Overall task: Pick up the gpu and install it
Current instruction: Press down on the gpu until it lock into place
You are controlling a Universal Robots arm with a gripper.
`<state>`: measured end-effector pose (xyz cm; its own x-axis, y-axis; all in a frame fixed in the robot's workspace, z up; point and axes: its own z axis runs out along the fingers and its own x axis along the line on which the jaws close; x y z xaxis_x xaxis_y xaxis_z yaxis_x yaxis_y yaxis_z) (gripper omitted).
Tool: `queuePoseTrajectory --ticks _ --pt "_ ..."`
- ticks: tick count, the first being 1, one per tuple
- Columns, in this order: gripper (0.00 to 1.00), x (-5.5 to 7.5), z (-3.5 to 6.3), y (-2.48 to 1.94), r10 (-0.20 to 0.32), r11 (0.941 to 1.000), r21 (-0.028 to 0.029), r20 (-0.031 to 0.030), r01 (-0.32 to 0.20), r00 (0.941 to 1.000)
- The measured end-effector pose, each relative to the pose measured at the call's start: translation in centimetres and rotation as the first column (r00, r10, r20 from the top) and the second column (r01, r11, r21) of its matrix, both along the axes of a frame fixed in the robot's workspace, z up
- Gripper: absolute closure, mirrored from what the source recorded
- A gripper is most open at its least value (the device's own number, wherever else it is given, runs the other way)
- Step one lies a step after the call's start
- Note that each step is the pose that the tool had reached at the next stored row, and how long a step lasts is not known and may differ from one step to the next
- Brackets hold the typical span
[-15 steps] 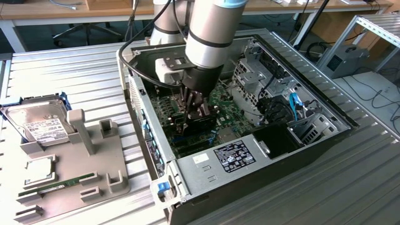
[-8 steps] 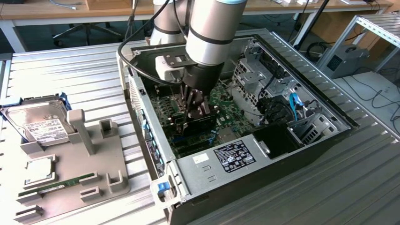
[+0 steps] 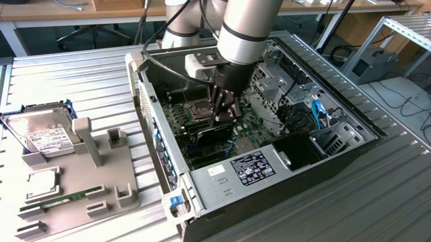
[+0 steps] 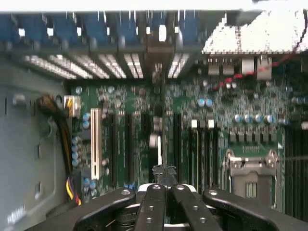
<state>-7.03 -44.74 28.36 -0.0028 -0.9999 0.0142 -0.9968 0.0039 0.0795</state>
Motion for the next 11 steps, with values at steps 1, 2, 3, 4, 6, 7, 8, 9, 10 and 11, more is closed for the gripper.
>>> queuePoseTrajectory --ticks 1,2,3,4,6,7,8,9,10,11 --pt "0.89 0.5 0.08 -0.01 0.0 1.0 0.0001 -0.0002 0.0 1.0" --pt "0.89 0.71 0.15 0.0 0.0 1.0 0.0002 -0.0002 0.0 1.0" --pt "0.89 0.82 0.17 0.0 0.0 1.0 0.0005 0.0 0.0 1.0" --pt "0.89 0.83 0.22 0.0 0.0 1.0 0.001 -0.0003 0.0 1.0" --pt "0.89 0.83 0.22 0.0 0.0 1.0 0.0021 0.0 0.0 1.0" --pt "0.89 0.83 0.22 0.0 0.0 1.0 0.0022 -0.0001 0.0 1.0" --pt "0.89 0.84 0.23 0.0 0.0 1.0 0.002 -0.0001 0.0 1.0" --pt "0.89 0.84 0.23 0.0 0.0 1.0 0.002 -0.0002 0.0 1.0" --pt "0.89 0.84 0.23 0.0 0.0 1.0 0.002 -0.0001 0.0 1.0" --pt "0.89 0.84 0.23 0.0 0.0 1.0 0.002 -0.0001 0.0 1.0"
